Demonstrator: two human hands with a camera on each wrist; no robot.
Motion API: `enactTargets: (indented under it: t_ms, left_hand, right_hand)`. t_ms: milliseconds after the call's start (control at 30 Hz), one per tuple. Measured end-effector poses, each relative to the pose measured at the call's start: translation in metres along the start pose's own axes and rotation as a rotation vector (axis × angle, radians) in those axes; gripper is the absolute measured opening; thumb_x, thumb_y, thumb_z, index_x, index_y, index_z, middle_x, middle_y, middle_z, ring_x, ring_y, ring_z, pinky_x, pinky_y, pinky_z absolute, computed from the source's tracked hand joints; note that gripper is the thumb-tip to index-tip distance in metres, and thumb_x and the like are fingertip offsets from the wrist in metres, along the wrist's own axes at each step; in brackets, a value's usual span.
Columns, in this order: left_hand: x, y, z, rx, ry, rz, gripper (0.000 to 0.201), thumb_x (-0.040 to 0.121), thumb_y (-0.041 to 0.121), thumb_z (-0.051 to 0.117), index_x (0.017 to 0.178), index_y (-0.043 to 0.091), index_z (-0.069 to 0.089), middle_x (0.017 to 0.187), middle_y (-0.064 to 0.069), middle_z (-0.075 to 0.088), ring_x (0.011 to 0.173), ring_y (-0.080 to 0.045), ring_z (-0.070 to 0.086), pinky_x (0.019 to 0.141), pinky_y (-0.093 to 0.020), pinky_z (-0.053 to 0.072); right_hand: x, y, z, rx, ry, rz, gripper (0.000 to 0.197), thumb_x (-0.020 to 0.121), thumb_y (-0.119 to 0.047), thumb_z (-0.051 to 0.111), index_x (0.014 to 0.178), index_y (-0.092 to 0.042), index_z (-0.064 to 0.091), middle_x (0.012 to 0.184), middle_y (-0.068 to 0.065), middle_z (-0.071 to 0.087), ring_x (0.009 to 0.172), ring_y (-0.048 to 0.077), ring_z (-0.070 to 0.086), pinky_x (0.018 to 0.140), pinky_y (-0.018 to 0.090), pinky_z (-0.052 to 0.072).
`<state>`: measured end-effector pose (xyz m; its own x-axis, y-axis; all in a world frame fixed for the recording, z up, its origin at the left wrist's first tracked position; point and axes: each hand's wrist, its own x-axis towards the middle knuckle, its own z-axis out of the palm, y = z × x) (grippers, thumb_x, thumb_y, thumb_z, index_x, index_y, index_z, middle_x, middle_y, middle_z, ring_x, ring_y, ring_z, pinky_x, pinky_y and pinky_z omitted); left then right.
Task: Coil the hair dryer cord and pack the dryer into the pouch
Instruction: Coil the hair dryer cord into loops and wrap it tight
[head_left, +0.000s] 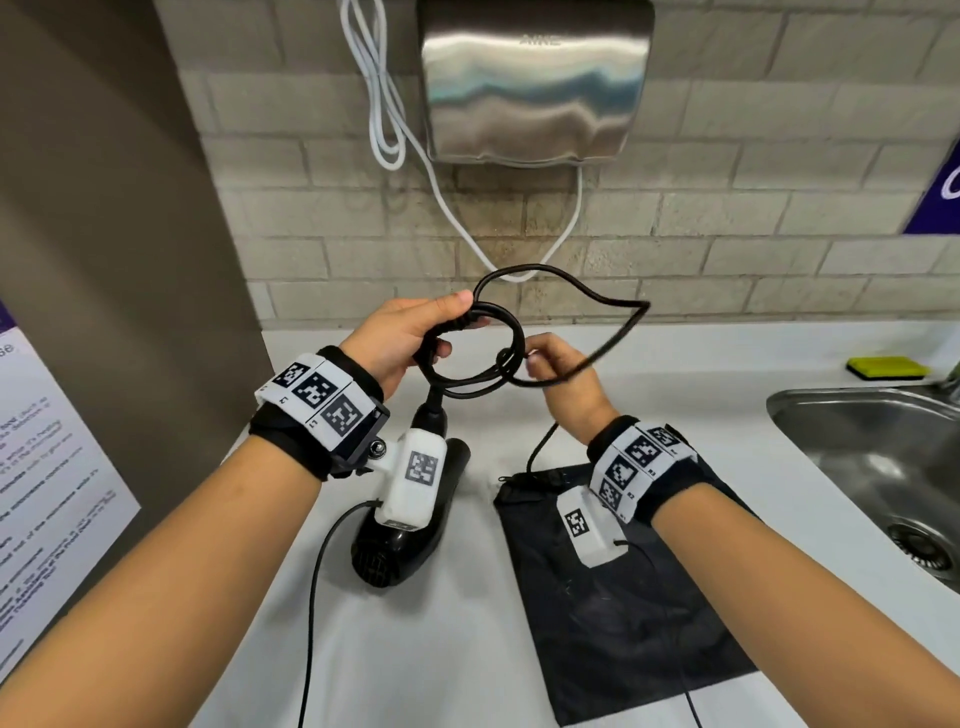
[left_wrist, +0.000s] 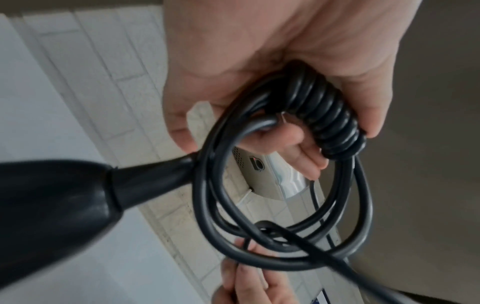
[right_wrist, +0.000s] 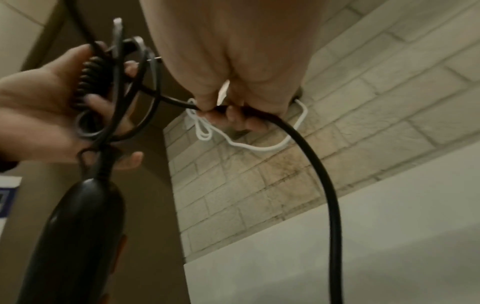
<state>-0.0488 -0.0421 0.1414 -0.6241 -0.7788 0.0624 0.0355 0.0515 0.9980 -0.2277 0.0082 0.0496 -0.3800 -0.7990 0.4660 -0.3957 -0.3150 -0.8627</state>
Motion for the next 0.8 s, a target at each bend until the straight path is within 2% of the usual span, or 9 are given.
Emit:
enactTargets:
  t_ms: [67,167,300,367,467,533,633,700,800]
  left_hand:
    - [-0.002,0.002,-0.002,-0.051,0.007,0.015,0.024,0.089,0.023,0.056,0.074,0.013,0.071,0.079,0.004,0.073,0.039,-0.004,0.032,0.052,-0.02,0.035]
    - [-0.003,0.003,-0.007,-0.181,0.058,-0.002,0.016,0.091,0.023,0.053,0.081,0.016,0.062,0.083,0.004,0.071,0.034,-0.002,0.026,0.043,-0.016,0.032]
    - [-0.003,-0.001,-0.012,-0.302,0.085,-0.01,0.018,0.093,0.024,0.05,0.077,0.019,0.058,0.08,0.006,0.072,0.033,-0.002,0.028,0.042,-0.015,0.032]
    - [-0.003,-0.002,-0.009,-0.297,0.061,0.006,0.017,0.092,0.022,0.051,0.078,0.017,0.061,0.084,0.004,0.068,0.036,-0.003,0.031,0.046,-0.016,0.035]
    - [0.0,-0.005,-0.003,-0.188,-0.011,0.036,0.017,0.091,0.02,0.051,0.082,0.012,0.064,0.081,0.002,0.061,0.044,-0.003,0.042,0.058,-0.021,0.037]
    - [0.001,-0.004,-0.001,-0.109,-0.041,0.046,0.017,0.089,0.02,0.051,0.085,0.012,0.065,0.073,0.007,0.062,0.049,-0.003,0.046,0.059,-0.021,0.034]
    - [0.001,-0.002,-0.002,-0.063,-0.052,0.051,0.02,0.09,0.019,0.051,0.08,0.014,0.068,0.062,0.012,0.062,0.046,-0.003,0.045,0.058,-0.02,0.031]
    - [0.0,-0.001,-0.002,-0.068,-0.046,0.047,0.034,0.091,0.018,0.051,0.065,0.016,0.073,0.059,0.013,0.062,0.042,-0.002,0.04,0.057,-0.02,0.031]
    - [-0.001,0.0,-0.002,-0.12,-0.036,0.038,0.041,0.092,0.018,0.05,0.058,0.02,0.074,0.06,0.013,0.064,0.04,-0.002,0.037,0.056,-0.021,0.032]
  right_hand:
    - [0.004,0.01,-0.015,-0.142,0.136,0.078,0.019,0.091,0.002,0.044,0.087,-0.014,0.056,0.067,-0.007,0.047,0.057,0.0,0.043,0.057,0.008,0.035]
    - [0.002,0.027,-0.039,-0.308,0.263,0.251,0.02,0.092,0.001,0.04,0.097,-0.007,0.058,0.063,0.0,0.046,0.053,0.014,0.04,0.047,0.016,0.034]
    - [-0.012,0.053,-0.065,-0.6,0.18,0.53,0.025,0.092,-0.001,0.04,0.101,-0.003,0.063,0.09,0.019,0.062,0.062,0.025,0.047,0.045,0.026,0.03]
    - [-0.018,0.055,-0.067,-0.762,0.042,0.603,0.026,0.091,-0.001,0.041,0.104,-0.002,0.064,0.098,0.02,0.063,0.068,0.026,0.055,0.053,0.027,0.038]
    - [-0.019,0.049,-0.058,-1.032,-0.083,0.572,0.03,0.09,-0.006,0.042,0.113,-0.009,0.061,0.116,0.017,0.058,0.108,0.035,0.053,0.086,0.035,0.048]
    - [-0.016,0.033,-0.05,-0.92,0.028,0.449,0.03,0.092,-0.011,0.04,0.115,-0.013,0.06,0.118,0.018,0.056,0.111,0.038,0.05,0.095,0.04,0.044]
    - [-0.009,-0.006,-0.038,-0.352,0.213,0.141,0.033,0.099,-0.016,0.034,0.121,-0.006,0.056,0.114,0.014,0.059,0.109,0.025,0.054,0.092,0.032,0.042]
    - [-0.006,-0.04,-0.028,-0.003,0.163,0.053,0.035,0.102,-0.02,0.025,0.122,-0.011,0.052,0.105,0.005,0.059,0.094,0.013,0.055,0.08,0.025,0.042]
    - [-0.001,-0.073,-0.02,0.256,0.063,0.011,0.027,0.102,-0.018,0.025,0.106,-0.018,0.052,0.078,-0.008,0.061,0.064,0.006,0.053,0.057,0.018,0.04]
